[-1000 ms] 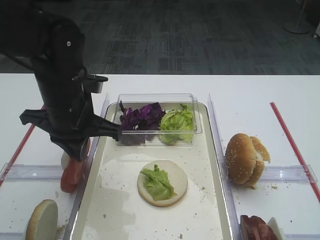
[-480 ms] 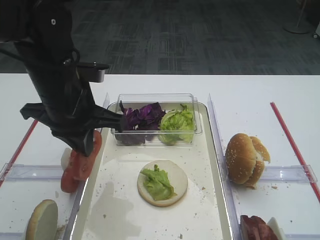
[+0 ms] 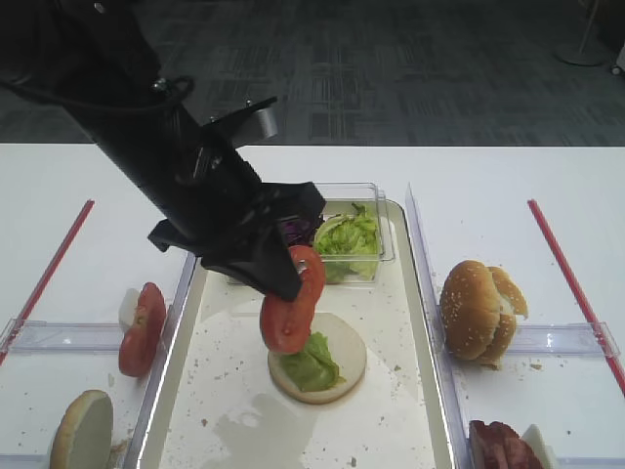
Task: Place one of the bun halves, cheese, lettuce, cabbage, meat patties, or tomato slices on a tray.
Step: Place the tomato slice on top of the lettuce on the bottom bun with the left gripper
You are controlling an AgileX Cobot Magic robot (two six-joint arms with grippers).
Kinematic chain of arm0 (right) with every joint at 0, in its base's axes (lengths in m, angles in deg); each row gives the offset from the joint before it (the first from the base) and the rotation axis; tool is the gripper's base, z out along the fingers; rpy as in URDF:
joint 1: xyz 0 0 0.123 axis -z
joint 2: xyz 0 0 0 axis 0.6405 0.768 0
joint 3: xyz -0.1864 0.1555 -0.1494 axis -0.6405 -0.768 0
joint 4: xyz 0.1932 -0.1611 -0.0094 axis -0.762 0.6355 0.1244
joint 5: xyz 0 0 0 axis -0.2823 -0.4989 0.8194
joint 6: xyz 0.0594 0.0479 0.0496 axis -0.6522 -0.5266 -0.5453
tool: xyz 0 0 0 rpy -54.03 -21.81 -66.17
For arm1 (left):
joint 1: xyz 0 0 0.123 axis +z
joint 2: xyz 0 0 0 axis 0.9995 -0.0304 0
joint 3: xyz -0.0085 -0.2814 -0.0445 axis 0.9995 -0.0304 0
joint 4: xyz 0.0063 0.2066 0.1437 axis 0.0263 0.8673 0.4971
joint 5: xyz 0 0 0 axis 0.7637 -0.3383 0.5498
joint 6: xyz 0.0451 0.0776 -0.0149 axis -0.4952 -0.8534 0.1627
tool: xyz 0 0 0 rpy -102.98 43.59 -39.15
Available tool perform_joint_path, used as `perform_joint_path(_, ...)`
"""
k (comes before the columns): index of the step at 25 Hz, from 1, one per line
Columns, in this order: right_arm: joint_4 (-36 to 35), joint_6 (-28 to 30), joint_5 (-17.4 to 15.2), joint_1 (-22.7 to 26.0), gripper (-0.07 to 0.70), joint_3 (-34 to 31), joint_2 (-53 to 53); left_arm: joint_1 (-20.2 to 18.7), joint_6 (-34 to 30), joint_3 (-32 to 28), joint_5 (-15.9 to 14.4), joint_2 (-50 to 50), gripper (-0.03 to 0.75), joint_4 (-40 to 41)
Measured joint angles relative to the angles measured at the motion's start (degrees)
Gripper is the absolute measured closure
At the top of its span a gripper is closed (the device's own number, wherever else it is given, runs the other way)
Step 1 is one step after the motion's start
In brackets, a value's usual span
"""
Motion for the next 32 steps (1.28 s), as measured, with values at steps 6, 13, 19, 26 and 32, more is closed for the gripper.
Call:
perform_joint_path(6, 0.00, 0.00, 0.00, 0.00, -0.048, 0.00, 0.00, 0.00, -8.89, 0.00, 0.00, 0.00, 0.706, -12.44)
perform_joint_path(13, 0.00, 0.00, 0.00, 0.00, -0.048, 0.00, 0.00, 0.00, -11.26, 0.00, 0.13, -0.11, 0.706, -15.70)
perform_joint_path(19, 0.00, 0.00, 0.00, 0.00, -0.048, 0.00, 0.00, 0.00, -11.34, 0.00, 0.35, -3.87, 0.706, -16.31)
perform_joint_path(26, 0.00, 0.00, 0.00, 0.00, -0.048, 0.00, 0.00, 0.00, -11.55, 0.00, 0.87, -9.55, 0.706, -16.44)
perform_joint_path(32, 0.00, 0.00, 0.00, 0.00, -0.048, 0.00, 0.00, 0.00, -11.92, 0.00, 2.39, -12.68, 0.706, -16.44)
